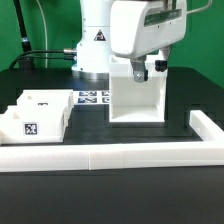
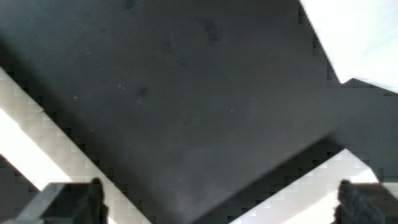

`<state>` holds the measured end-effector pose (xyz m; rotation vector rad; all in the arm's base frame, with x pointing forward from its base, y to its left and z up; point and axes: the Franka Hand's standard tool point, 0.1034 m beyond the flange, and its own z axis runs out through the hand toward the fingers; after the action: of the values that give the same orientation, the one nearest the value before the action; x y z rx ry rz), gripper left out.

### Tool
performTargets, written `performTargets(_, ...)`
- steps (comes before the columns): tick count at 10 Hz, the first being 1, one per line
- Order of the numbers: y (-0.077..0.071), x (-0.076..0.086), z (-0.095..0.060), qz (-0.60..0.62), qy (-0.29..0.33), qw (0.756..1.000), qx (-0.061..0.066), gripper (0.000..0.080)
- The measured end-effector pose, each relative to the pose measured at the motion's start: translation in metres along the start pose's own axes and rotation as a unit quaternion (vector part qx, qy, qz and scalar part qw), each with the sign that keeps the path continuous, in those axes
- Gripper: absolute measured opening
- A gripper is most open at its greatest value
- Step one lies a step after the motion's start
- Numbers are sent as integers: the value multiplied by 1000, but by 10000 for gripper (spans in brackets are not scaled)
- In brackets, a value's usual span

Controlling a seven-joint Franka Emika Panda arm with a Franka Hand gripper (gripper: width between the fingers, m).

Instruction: Assemble drawer

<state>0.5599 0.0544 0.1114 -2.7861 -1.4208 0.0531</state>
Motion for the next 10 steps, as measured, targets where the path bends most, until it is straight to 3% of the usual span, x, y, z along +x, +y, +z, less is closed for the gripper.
performTargets(7, -1, 0, -1, 5, 1, 1000, -1, 650)
performTargets(9, -24, -14, -18, 103, 12, 994, -18, 650)
performTargets(10, -39, -21, -26, 139, 10, 990, -20, 650)
